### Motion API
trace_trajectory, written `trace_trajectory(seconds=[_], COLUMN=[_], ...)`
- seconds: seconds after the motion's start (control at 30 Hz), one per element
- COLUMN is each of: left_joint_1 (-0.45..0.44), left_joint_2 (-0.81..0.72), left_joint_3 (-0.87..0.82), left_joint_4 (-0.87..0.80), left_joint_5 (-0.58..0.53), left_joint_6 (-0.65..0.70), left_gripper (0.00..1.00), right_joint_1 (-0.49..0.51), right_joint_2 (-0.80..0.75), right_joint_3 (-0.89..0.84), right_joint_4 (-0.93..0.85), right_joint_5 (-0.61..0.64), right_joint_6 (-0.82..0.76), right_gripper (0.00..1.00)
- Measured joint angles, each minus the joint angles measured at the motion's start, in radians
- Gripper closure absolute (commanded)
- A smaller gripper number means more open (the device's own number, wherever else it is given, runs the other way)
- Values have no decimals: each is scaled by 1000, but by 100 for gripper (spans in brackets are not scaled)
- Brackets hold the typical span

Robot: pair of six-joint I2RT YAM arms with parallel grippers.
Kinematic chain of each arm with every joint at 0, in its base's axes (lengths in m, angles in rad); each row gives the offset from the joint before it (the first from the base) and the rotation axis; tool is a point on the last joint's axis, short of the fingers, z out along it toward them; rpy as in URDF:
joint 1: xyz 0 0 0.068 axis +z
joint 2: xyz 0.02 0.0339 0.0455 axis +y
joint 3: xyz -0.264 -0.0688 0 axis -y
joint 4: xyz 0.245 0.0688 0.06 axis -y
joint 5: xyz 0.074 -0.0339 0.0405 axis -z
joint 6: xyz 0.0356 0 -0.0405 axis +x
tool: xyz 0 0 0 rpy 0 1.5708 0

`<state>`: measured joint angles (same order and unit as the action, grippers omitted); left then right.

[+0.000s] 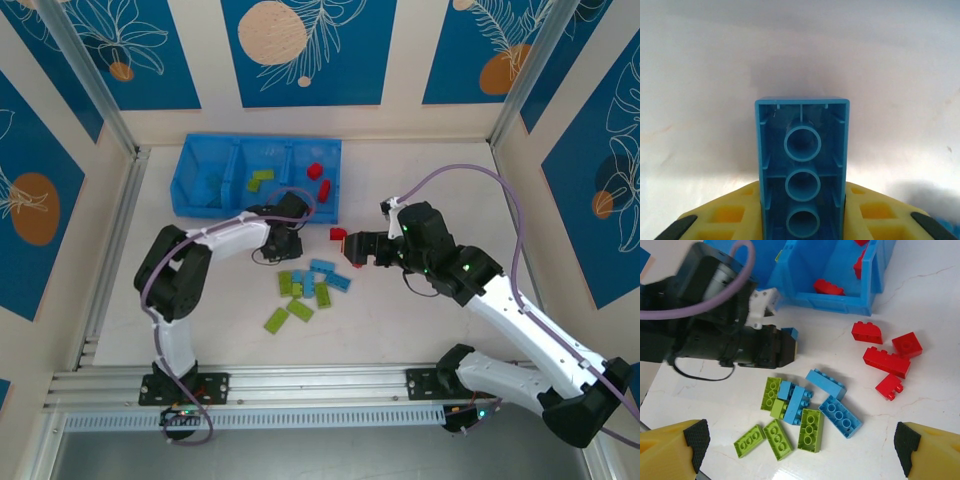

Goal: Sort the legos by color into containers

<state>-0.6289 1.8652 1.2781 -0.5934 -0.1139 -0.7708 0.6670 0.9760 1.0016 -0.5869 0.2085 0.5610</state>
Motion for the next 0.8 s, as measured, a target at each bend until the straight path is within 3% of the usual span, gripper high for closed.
trace_trajectory(seconds=[0.17,0.23,0.33,0.5,0.73,0.8], left_joint_1=[29,89,255,494,577,581], left_joint_2=[-233,-314,-325,-104,276,359], left_joint_3=[-6,19,122,378,765,884], left_joint_4=[-43,-54,-61,-89,-223,-266], left_joint_5=[-15,-14,3,27,55,64], left_joint_6=[30,50,81,118,173,187], left_gripper=[73,73,73,73,68,61], right_joint_1=[4,5,5,5,8,8], right_joint_2=[9,9,9,9,9,8], right_joint_3=[0,0,0,0,-1,-1], right_joint_4=[1,1,4,12,14,11], right_joint_5=[-5,-4,-5,-5,-7,-7], right_joint_6=[7,8,15,27,47,52], right_gripper=[3,3,3,3,3,3])
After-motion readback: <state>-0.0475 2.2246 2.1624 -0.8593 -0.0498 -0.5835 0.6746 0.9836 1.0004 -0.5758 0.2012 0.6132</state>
